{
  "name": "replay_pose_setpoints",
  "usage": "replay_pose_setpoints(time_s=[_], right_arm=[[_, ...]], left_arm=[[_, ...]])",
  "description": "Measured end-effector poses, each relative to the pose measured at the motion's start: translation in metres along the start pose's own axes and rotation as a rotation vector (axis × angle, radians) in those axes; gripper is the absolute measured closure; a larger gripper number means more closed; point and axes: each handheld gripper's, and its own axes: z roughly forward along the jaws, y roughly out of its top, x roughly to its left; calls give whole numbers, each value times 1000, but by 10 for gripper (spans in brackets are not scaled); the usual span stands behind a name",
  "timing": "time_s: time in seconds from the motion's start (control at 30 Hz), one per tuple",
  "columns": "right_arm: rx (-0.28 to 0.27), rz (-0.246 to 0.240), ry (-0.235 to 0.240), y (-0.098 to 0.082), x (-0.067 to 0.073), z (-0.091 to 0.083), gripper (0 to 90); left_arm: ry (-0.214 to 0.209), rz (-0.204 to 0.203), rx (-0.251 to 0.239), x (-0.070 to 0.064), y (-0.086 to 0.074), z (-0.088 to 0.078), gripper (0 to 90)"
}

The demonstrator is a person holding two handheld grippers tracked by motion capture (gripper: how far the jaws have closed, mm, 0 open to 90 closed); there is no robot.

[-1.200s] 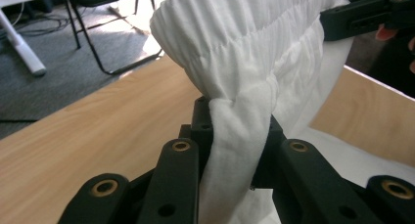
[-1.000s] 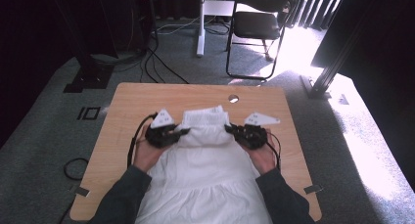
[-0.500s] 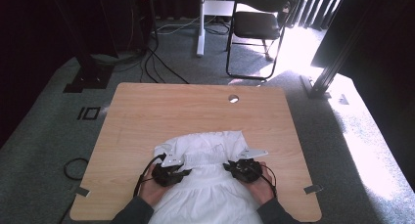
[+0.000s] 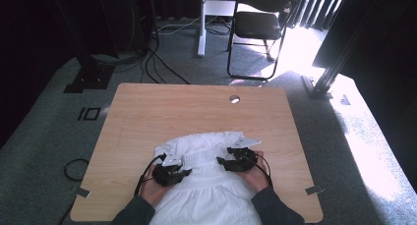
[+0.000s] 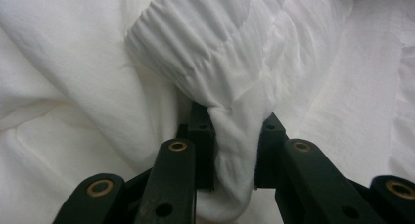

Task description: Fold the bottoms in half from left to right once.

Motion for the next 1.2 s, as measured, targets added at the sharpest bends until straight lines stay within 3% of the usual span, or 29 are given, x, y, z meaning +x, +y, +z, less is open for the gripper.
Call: replay_pose_setpoints(time_s=[0.1, 0.13, 0.2, 0.23, 0.27, 0.3, 0.33, 0.4, 0.57, 0.63, 0.7, 0.83, 0.87, 0.9, 0.93, 0.97, 1.0, 1.03, 1.07, 1.1, 1.2], right_arm=[[18, 22, 31, 0, -4, 6, 375], [53, 66, 53, -2, -8, 11, 390], [62, 89, 77, -5, -9, 10, 475], [62, 89, 77, -5, -9, 10, 475], [51, 62, 80, -9, -4, 5, 605], [51, 62, 80, -9, -4, 5, 605], [57, 48, 75, -12, 3, -1, 699], [69, 38, 81, -16, 8, -6, 743], [105, 22, 51, -25, 15, -4, 748], [113, 41, 43, -26, 13, 1, 755], [110, 51, 35, -26, 12, 6, 758], [103, 65, 13, -20, 6, 14, 761], [104, 82, 1, -15, 1, 19, 761], [104, 82, 1, -15, 1, 19, 761], [102, 89, -10, -9, -6, 25, 761], [102, 89, -10, -9, -6, 25, 761], [97, 101, -21, -2, -14, 32, 761], [97, 101, -21, -2, -14, 32, 761], [95, 107, -34, 5, -22, 39, 761], [95, 107, -34, 5, -22, 39, 761], [96, 119, -62, 20, -40, 53, 761]], left_arm=[[0, -2, 0, 1, 0, 0, 767], [2, -1, 0, 1, 0, 0, 766], [4, -4, -2, 0, 0, 1, 765], [4, -4, -2, 0, 0, 1, 764], [5, -6, -1, 1, -1, 1, 763], [5, -6, -1, 1, -1, 1, 762], [7, -5, 1, 1, -1, 1, 760], [15, 3, 8, -1, -1, 1, 759], [25, 23, 28, 0, -1, 5, 759], [16, 23, 30, 3, 0, 7, 760], [2, 8, 24, 11, 2, 9, 762], [12, 19, 32, 25, 12, 16, 764], [15, 26, 41, 35, 19, 21, 765], [15, 26, 41, 35, 19, 21, 765], [17, 29, 39, 45, 25, 26, 765], [17, 29, 39, 45, 25, 26, 766], [21, 27, 41, 56, 33, 33, 766], [21, 27, 41, 56, 33, 33, 766], [32, 23, 46, 68, 42, 40, 766], [32, 23, 46, 68, 42, 40, 766], [59, 19, 57, 87, 58, 52, 766]])
